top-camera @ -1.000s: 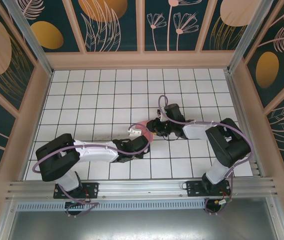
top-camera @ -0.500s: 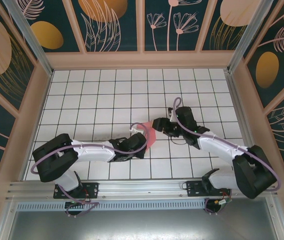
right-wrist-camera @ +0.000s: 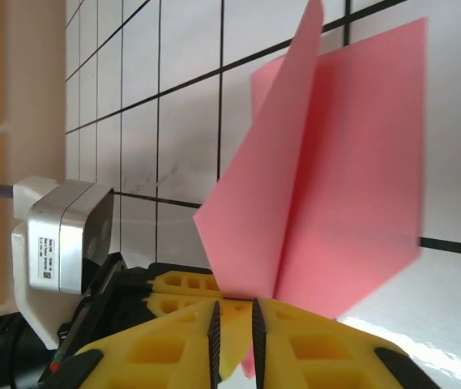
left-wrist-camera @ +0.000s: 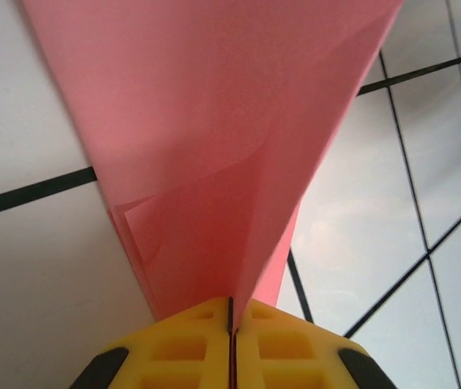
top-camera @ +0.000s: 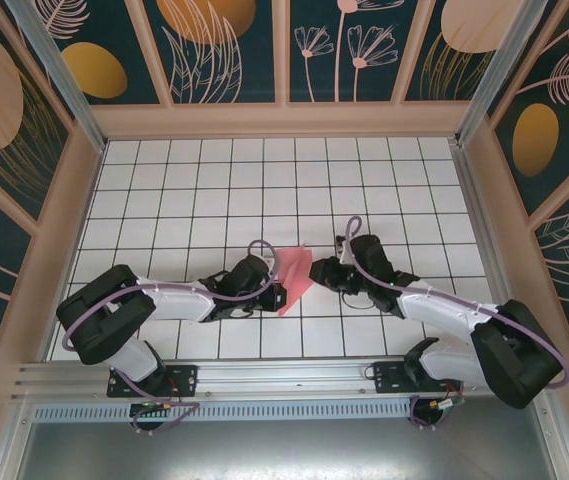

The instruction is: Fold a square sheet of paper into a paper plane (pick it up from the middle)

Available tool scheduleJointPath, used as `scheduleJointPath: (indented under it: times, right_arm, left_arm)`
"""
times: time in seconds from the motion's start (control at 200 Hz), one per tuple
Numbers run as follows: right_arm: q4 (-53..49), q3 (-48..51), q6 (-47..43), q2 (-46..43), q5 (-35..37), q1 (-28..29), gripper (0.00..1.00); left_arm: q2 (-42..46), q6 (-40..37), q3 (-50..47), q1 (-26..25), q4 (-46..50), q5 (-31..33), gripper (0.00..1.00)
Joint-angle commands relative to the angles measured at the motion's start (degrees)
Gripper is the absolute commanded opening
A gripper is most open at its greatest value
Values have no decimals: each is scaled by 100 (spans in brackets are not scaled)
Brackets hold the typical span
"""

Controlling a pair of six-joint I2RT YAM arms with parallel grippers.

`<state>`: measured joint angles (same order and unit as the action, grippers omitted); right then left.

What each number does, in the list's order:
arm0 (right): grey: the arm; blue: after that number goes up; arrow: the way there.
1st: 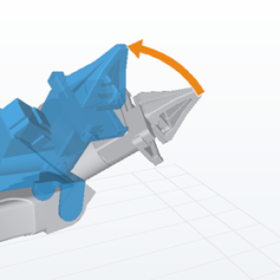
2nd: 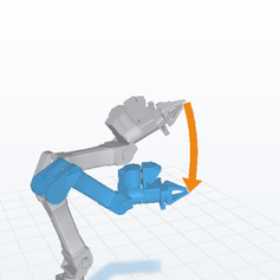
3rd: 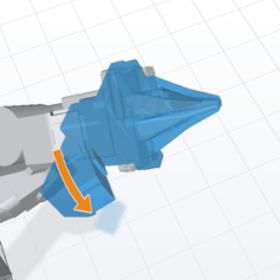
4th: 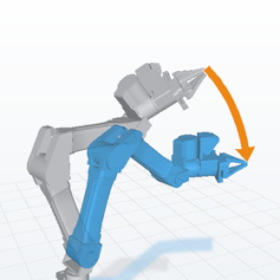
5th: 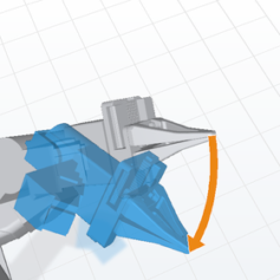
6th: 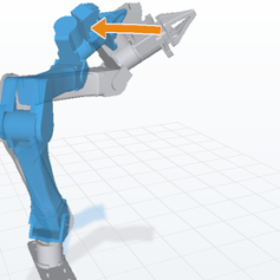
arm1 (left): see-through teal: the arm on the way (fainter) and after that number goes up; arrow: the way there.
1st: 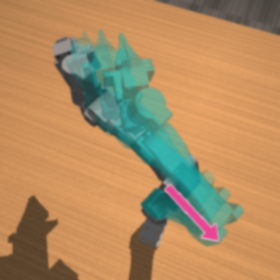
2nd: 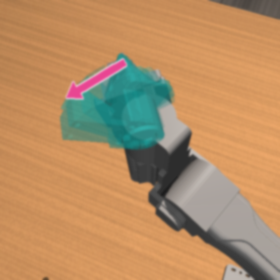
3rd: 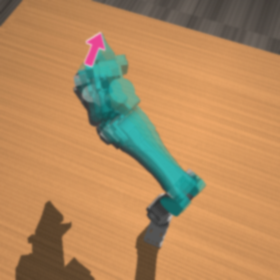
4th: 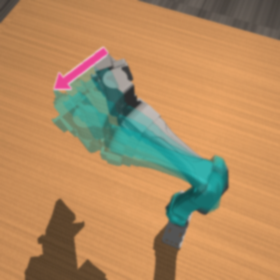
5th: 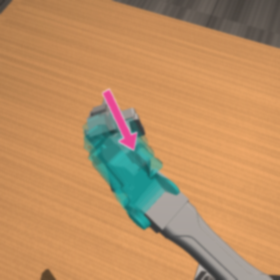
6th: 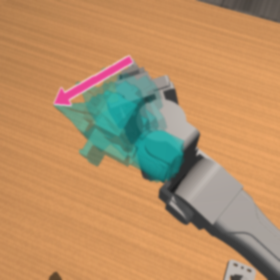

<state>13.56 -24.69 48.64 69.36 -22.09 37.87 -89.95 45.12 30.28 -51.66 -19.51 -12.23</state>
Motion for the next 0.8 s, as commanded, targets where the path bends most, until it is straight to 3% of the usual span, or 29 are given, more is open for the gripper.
scheduleJointPath:
  times: [0.0,0.37,0.62,0.796]
  right_arm:
    - [397,-126,51,318,107,191,19]
    - [1052,-539,174,1225,-126,458,15]
    - [428,-783,84,1643,336,455,13]
    - [440,-960,-21,2079,269,426,11]
  left_arm:
    - [-55,285,-283,114,-703,-471,8]
    - [41,888,-879,324,-1476,-644,7]
    - [101,895,-1014,338,-1565,-580,7]
    - [118,931,-1130,340,-1673,-543,7]
